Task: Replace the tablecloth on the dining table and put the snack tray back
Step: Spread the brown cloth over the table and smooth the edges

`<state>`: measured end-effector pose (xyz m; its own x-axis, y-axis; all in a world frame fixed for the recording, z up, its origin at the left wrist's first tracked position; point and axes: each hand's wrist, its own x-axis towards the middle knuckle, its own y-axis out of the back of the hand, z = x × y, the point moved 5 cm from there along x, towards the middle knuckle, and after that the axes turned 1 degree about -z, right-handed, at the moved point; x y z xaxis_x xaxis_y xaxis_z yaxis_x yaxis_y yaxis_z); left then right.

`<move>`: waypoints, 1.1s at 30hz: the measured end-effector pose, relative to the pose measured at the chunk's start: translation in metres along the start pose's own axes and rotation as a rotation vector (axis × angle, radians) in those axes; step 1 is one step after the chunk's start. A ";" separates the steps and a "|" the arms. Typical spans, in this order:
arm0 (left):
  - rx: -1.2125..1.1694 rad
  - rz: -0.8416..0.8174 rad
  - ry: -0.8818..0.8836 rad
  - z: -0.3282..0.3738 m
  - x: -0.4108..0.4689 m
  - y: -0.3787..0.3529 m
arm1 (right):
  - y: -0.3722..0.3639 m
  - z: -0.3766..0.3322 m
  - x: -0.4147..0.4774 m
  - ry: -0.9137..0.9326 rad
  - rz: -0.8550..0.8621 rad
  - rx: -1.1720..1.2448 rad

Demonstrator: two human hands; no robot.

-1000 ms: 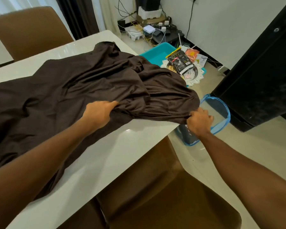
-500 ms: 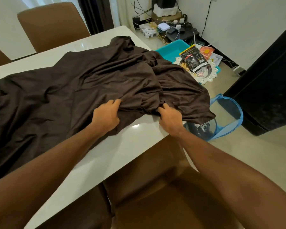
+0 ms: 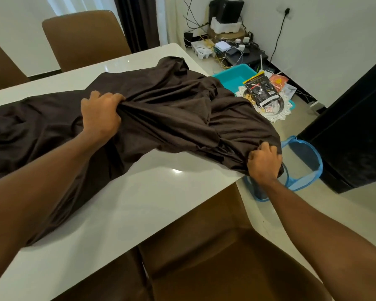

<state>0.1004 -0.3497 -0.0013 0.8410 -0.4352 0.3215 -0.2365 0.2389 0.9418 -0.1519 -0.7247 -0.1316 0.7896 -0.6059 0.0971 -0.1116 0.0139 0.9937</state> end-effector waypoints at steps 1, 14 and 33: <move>-0.031 0.035 0.042 -0.001 -0.004 0.000 | 0.003 -0.007 -0.002 0.026 0.043 0.054; 0.152 -0.214 -0.208 0.054 -0.115 -0.100 | -0.016 -0.142 -0.012 0.301 0.059 0.113; 0.206 -0.176 -0.021 -0.074 -0.046 -0.044 | -0.023 -0.007 -0.024 0.012 0.223 0.353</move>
<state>0.1079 -0.2761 -0.0651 0.8682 -0.4728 0.1506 -0.1828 -0.0226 0.9829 -0.1640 -0.7047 -0.1561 0.7294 -0.6095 0.3106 -0.4792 -0.1311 0.8679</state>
